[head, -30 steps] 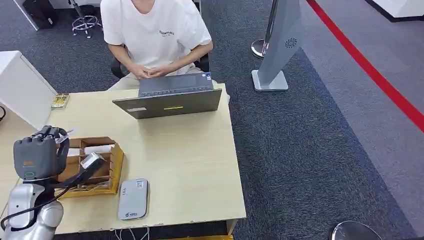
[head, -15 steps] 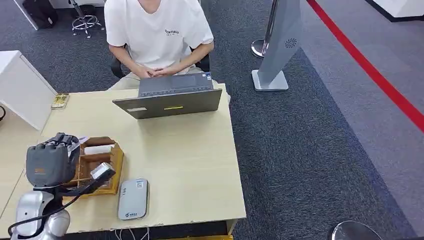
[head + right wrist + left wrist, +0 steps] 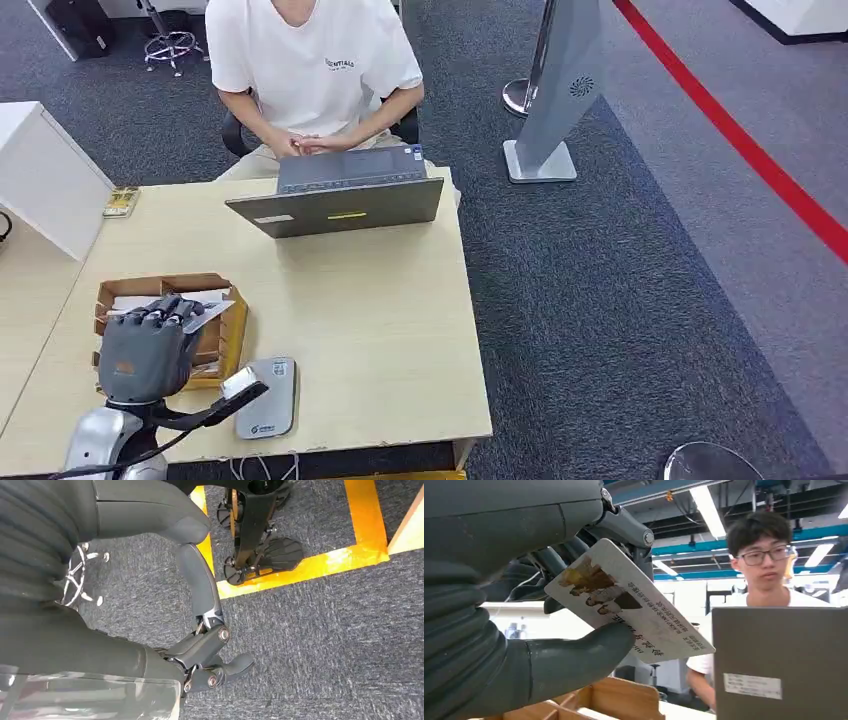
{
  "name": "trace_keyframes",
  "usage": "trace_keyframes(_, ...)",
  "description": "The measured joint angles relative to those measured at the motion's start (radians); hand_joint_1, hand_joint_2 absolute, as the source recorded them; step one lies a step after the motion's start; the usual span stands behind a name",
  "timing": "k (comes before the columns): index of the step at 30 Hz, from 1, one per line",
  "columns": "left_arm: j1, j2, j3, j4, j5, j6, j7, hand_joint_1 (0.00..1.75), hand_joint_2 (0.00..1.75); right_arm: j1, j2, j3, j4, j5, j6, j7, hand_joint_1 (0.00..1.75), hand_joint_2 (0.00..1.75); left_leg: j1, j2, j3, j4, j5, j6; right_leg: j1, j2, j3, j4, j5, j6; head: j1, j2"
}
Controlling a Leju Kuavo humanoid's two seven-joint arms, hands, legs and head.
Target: Pass the card to the sensor for recognition and then transmit it.
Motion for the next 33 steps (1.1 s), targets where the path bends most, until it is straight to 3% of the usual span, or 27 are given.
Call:
trace_keyframes(18,0.029,-0.016,-0.056,-0.003,-0.005,-0.014,0.000,1.75,1.75,0.001,0.000,-0.010,0.000,-0.004,0.000,0.000,0.00,1.75,0.000,0.000,0.000,0.000,0.000,0.000,0.000,0.000,0.000,0.000,0.000,0.000,0.000,0.000)
trace_keyframes(33,0.122,-0.043,-0.071,0.055,0.014,-0.016,0.005,1.75,1.75,0.003,0.000,-0.021,0.000,-0.007,0.000,0.006,0.00,1.75,0.000,0.000,0.000,0.000,-0.001,0.001,0.000,0.000,0.000,0.000,-0.001,0.000,0.000,0.000)
